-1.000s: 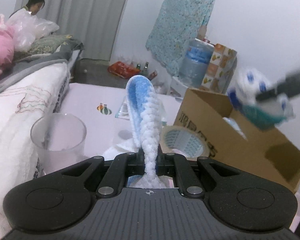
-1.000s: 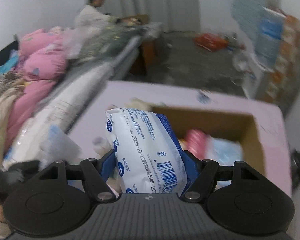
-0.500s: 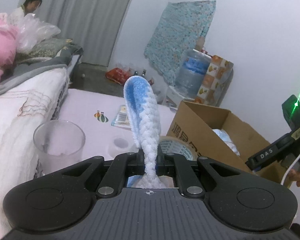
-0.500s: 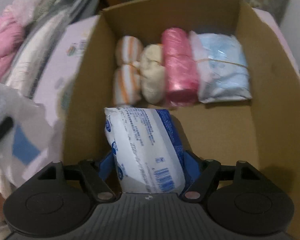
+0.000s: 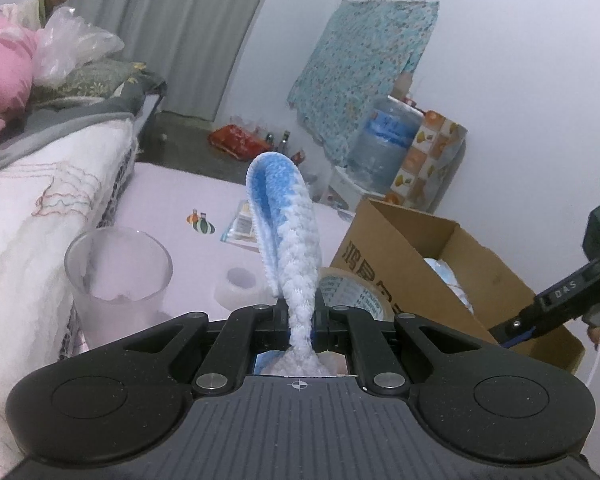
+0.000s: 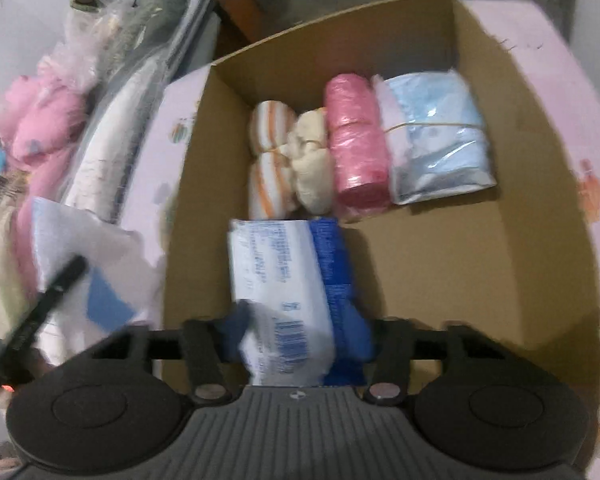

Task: Organize soft objects
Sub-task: 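Carry the wipe pack into the box with the right tool and lower it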

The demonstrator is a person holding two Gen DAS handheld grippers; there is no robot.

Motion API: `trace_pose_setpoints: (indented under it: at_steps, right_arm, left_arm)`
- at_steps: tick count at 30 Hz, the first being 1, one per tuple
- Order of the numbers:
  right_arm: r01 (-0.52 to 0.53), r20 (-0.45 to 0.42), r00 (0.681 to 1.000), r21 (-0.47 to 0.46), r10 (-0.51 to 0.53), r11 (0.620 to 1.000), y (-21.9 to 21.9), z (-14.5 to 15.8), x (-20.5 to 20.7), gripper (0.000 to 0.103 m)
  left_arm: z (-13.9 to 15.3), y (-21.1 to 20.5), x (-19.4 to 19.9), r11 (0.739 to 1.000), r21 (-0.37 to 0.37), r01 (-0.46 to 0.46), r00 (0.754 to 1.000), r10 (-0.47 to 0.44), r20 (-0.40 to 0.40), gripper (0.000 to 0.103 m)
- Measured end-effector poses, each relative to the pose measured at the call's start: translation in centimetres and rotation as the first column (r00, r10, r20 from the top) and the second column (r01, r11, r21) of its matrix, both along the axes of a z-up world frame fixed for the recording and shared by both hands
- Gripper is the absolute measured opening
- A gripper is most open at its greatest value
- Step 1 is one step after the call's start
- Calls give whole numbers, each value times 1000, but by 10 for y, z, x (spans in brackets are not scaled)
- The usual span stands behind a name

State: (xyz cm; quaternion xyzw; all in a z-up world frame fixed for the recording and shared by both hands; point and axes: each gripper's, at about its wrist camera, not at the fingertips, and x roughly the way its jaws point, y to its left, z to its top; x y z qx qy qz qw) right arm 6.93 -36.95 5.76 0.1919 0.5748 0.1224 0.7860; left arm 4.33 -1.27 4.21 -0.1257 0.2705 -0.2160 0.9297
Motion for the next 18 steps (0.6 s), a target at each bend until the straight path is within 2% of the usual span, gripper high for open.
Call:
trace_pose_setpoints:
  at_steps: [3,5,7,9,12,16,18]
  right_arm:
    - [-25,8,1000,18,25,1000,13,-8,5,25]
    - [-70,41,997,-44,72,997,28,-5,4,25]
    - [-88,37,995,-100,93,991,39,-4,3,26]
    - [-142,7,989,-155,145,978,49,-1,5,26]
    - [-243,-59,970,-253,236,936,66,2,7,26]
    - [-291,-103,957,-352,272,890,86,0,8,32]
    - [-275,-113,961,-344,251,898,86,0,12,32]
  left_arm:
    - [-1,-2,1,1000,2,5,1000,-5,-9,6]
    - [-2,-4,0,1000,8,13,1000,-13,-14,6]
    - [-2,-5,-1,1000,13,19,1000,-19,-12,6]
    - [-3,-6,-2,1000,22,21,1000,-21,-10,6]
    - [-4,-6,-1,999,23,26,1000,-26,-17,6]
    - [-8,-7,2,999,31,27,999,-26,-26,6]
    - [-10,-9,2,999,27,31,999,-29,-43,6]
